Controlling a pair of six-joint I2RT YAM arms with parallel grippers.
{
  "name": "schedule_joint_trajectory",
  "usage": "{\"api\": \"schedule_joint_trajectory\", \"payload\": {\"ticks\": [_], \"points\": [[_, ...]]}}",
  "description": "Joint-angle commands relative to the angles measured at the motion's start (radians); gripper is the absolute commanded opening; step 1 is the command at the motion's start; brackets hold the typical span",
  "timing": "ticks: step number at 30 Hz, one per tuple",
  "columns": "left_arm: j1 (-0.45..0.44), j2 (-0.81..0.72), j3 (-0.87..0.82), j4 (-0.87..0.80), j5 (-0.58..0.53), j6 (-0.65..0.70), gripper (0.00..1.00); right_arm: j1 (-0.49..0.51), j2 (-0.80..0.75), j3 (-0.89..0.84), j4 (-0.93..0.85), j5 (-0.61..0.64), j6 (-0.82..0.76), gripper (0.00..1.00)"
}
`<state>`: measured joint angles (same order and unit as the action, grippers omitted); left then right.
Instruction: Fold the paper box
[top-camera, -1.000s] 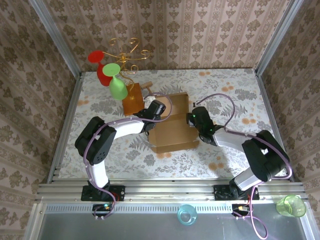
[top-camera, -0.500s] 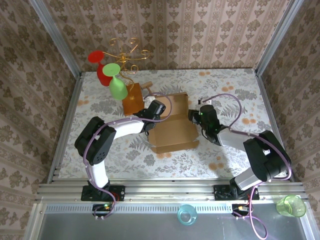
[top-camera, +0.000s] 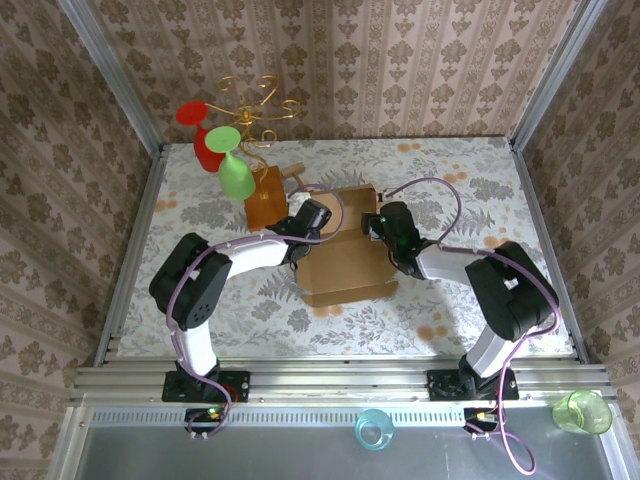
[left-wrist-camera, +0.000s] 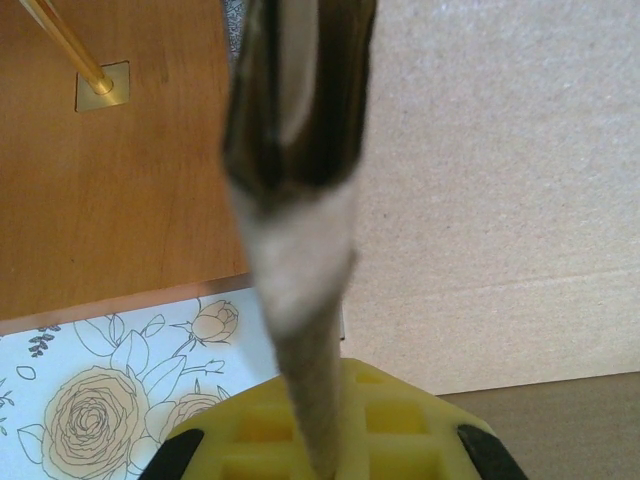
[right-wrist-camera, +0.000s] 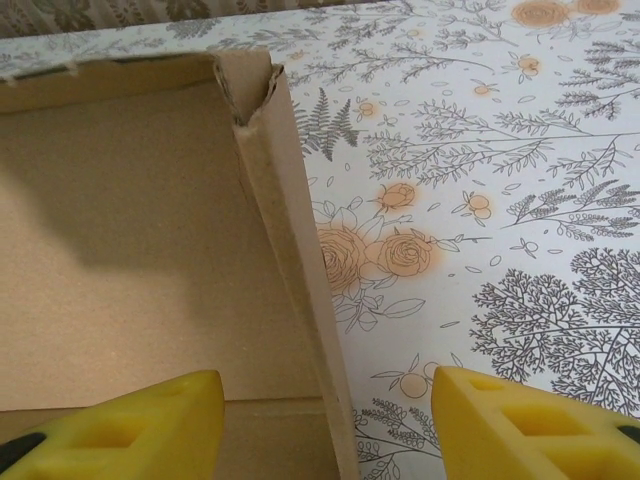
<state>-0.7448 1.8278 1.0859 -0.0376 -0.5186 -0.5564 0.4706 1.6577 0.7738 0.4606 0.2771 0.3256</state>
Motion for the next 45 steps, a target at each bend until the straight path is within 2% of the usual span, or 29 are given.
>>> {"api": "schedule_joint_trajectory", "payload": {"ticks": [1,4,7,11,15,19,22,29,36,43,45], "points": [[-0.002,-0.031,-0.013,-0.026,0.019,0.045,0.0,0.005,-0.111,-0.037,-0.04,0.006,0.089,0.6],[-0.005,-0.038,-0.047,0.042,0.022,0.066,0.0,0.006,-0.202,-0.06,-0.106,-0.024,0.261,0.61],[-0.007,-0.046,-0.089,0.123,0.034,0.085,0.0,0.01,-0.309,-0.039,-0.281,-0.003,0.551,0.6],[-0.009,-0.054,-0.129,0.195,0.039,0.097,0.0,0.016,-0.34,-0.017,-0.317,-0.058,0.874,0.61],[-0.011,-0.06,-0.146,0.216,0.037,0.1,0.0,0.016,-0.297,0.049,-0.305,-0.102,1.032,0.61],[-0.012,-0.052,-0.149,0.236,0.048,0.1,0.0,0.016,-0.182,0.11,-0.26,-0.164,1.141,0.61],[-0.018,-0.053,-0.149,0.238,0.045,0.104,0.0,0.016,-0.108,0.136,-0.177,-0.195,1.184,0.61],[-0.023,-0.051,-0.148,0.238,0.043,0.109,0.0,0.01,-0.015,0.184,-0.121,-0.2,1.199,0.6],[-0.023,-0.045,-0.143,0.237,0.043,0.114,0.0,0.005,0.0,0.196,-0.086,-0.207,1.181,0.56],[-0.024,-0.043,-0.136,0.233,0.04,0.112,0.0,0.006,-0.002,0.22,-0.126,-0.187,1.17,0.56],[-0.025,-0.044,-0.134,0.232,0.038,0.114,0.0,0.004,0.019,0.237,-0.135,-0.187,1.173,0.53]]}}
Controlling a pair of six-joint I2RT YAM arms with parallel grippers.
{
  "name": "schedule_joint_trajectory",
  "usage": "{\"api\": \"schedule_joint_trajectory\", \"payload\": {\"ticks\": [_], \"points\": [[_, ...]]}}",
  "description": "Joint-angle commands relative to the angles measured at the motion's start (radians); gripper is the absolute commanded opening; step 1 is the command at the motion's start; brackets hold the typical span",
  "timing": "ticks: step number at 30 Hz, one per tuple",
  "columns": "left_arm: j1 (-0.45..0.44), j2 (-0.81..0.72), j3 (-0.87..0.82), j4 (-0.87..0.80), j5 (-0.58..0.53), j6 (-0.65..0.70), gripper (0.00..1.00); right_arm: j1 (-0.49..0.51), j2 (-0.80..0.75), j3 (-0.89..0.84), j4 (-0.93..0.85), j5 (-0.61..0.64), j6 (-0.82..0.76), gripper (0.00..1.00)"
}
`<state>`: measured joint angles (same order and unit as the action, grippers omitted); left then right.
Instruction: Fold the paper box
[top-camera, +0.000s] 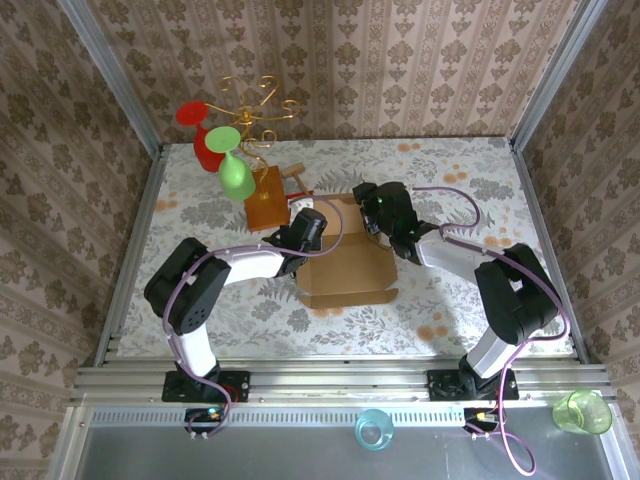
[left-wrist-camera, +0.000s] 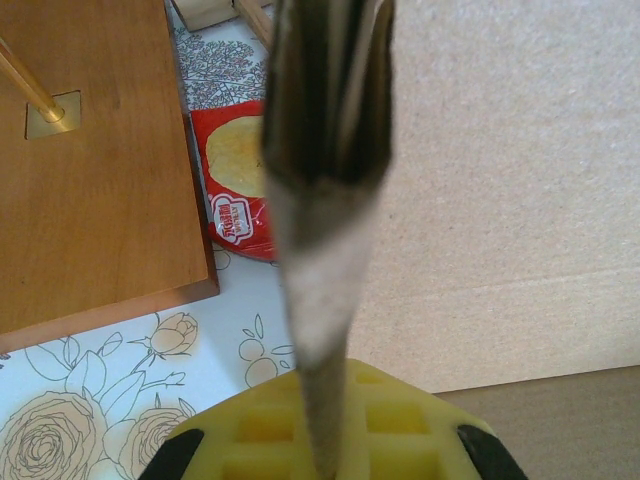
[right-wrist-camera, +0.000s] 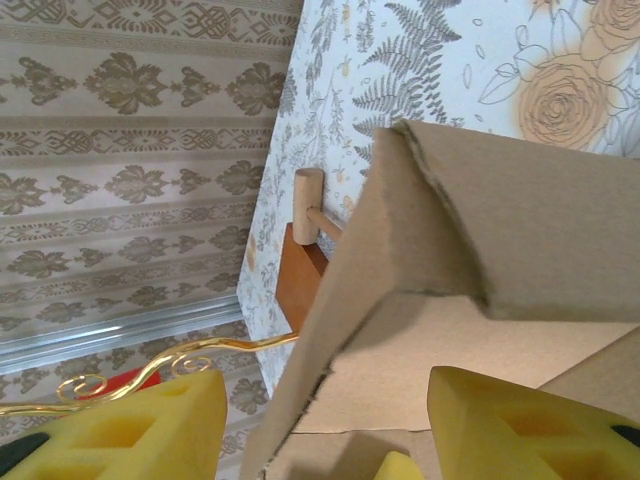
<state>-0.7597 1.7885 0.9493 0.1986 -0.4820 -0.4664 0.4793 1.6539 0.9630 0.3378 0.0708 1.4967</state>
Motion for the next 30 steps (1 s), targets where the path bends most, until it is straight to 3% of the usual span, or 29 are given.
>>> {"api": "schedule_joint_trajectory", "payload": {"ticks": [1,12,17,20,25,30], "points": [[-0.01,-0.005,0.003,-0.006,0.002,0.024,0.0,-0.005,0.037,0.057,-0.016,0.021,0.004,0.5],[-0.011,-0.026,-0.002,-0.005,0.009,0.046,0.0,-0.018,0.101,0.04,0.009,0.022,0.035,0.24],[-0.016,-0.082,-0.017,-0.009,0.032,0.043,0.36,-0.019,0.083,0.013,0.014,0.032,0.032,0.19],[-0.021,-0.152,-0.032,-0.027,0.055,0.02,0.51,-0.02,0.082,0.005,0.017,0.031,0.032,0.19],[0.0,-0.329,-0.078,-0.079,0.119,-0.054,0.61,-0.021,0.071,-0.013,0.034,0.029,0.036,0.17],[0.153,-0.429,-0.096,-0.156,0.315,-0.218,0.64,-0.021,0.063,-0.02,0.046,0.021,0.034,0.17]]}}
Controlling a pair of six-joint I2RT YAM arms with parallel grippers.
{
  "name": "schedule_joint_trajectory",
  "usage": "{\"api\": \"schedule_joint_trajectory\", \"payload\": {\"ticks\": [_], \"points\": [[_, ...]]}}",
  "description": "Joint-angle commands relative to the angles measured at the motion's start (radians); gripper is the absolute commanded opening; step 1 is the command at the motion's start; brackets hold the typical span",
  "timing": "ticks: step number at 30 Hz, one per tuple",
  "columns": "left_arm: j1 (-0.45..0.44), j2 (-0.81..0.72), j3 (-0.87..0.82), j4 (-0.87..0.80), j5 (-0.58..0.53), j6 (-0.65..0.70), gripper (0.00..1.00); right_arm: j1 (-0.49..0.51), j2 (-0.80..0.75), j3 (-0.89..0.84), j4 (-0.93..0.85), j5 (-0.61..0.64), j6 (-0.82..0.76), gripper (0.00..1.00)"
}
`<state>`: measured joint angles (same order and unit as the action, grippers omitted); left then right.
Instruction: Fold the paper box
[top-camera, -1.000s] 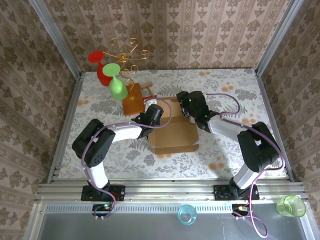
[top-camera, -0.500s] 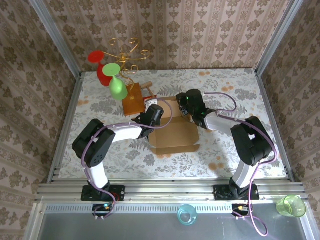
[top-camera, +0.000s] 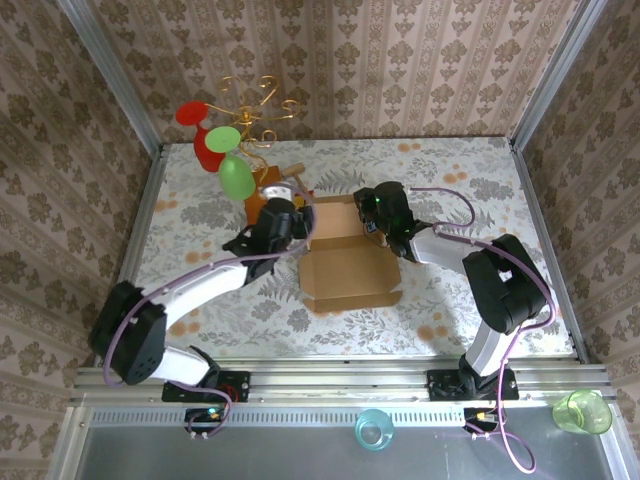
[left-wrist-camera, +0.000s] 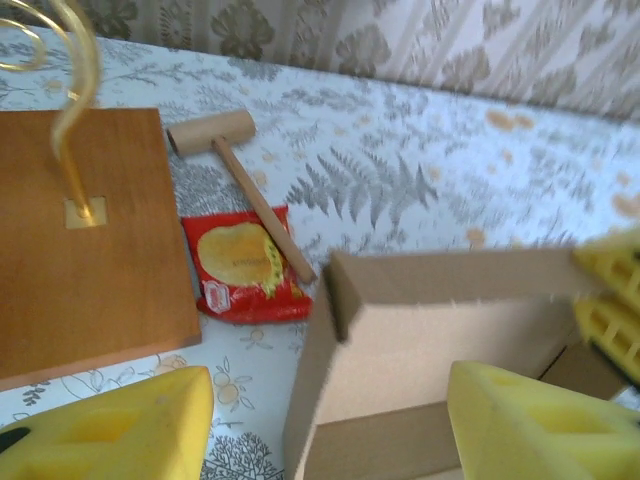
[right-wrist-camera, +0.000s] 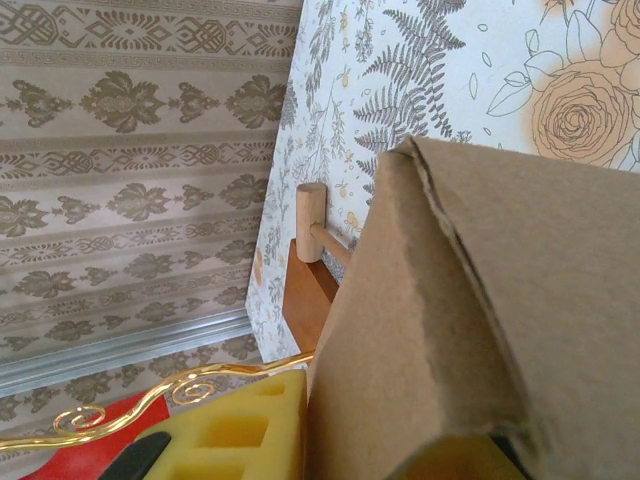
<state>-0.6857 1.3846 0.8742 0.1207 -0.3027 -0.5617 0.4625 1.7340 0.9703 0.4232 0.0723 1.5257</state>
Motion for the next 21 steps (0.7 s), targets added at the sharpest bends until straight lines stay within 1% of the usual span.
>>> {"api": "schedule_joint_trajectory", "payload": {"ticks": [1,5,11,15,21], "points": [[0.102,-0.025,-0.016,-0.084,0.171,-0.139,0.63,-0.003,-0.018,-0.028,-0.039,0.019,0.006,0.17],[0.145,0.031,0.053,-0.12,0.279,-0.16,0.61,-0.004,-0.024,-0.035,-0.035,0.018,0.007,0.17],[0.156,0.136,0.099,-0.054,0.385,-0.207,0.61,-0.004,-0.027,-0.038,-0.031,0.013,0.006,0.16],[0.155,0.15,0.105,-0.028,0.392,-0.23,0.61,-0.003,-0.027,-0.042,-0.023,0.011,0.004,0.16],[0.156,0.086,0.078,-0.011,0.357,-0.258,0.61,-0.003,-0.022,-0.048,-0.013,0.007,0.002,0.16]]}}
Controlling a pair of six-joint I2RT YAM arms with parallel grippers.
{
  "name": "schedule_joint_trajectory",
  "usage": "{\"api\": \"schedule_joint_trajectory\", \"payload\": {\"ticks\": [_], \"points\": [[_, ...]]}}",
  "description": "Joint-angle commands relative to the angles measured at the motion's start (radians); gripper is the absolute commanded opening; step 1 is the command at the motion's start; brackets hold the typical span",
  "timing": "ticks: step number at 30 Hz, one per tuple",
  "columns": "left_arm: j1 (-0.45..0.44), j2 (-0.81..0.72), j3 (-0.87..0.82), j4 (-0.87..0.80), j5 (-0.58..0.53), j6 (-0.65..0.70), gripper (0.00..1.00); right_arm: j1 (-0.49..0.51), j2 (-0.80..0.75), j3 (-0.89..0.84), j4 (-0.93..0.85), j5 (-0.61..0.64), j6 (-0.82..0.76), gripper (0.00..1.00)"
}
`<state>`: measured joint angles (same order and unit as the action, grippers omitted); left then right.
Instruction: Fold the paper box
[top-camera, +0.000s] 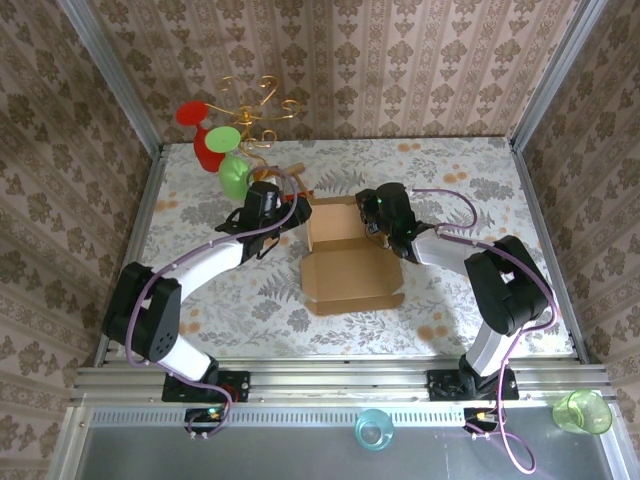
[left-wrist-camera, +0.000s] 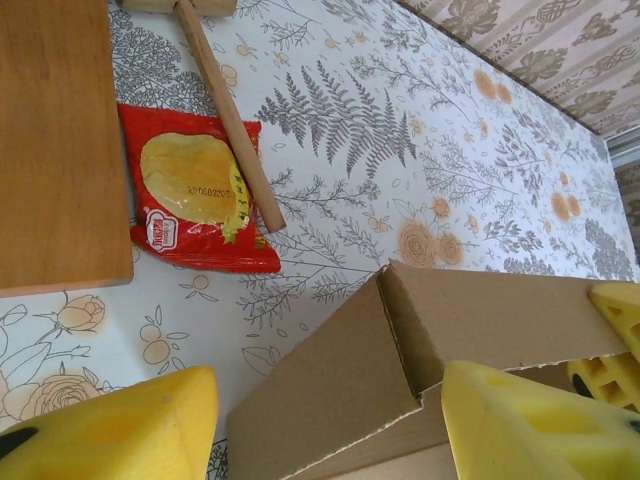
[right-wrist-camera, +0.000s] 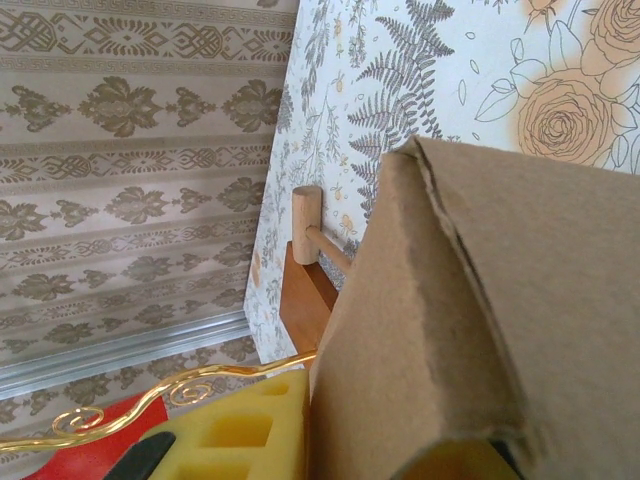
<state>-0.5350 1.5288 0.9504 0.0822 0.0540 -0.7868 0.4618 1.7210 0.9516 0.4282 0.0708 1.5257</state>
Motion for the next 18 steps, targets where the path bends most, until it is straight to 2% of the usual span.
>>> {"api": "schedule_joint_trajectory", "payload": {"ticks": [1,10,14,18], "points": [[0.004,-0.066,0.001,0.025,0.002,-0.037,0.61,-0.002,-0.008,-0.028,-0.014,0.007,0.002,0.16],[0.004,0.011,0.031,0.044,0.084,-0.061,0.52,-0.003,-0.01,-0.035,-0.005,0.004,0.004,0.15],[0.003,0.037,0.012,0.087,0.102,-0.08,0.31,-0.003,-0.014,-0.038,-0.006,0.004,0.002,0.15],[0.002,0.042,-0.003,0.098,0.106,-0.083,0.2,-0.003,-0.016,-0.042,-0.005,0.006,0.002,0.14]]}}
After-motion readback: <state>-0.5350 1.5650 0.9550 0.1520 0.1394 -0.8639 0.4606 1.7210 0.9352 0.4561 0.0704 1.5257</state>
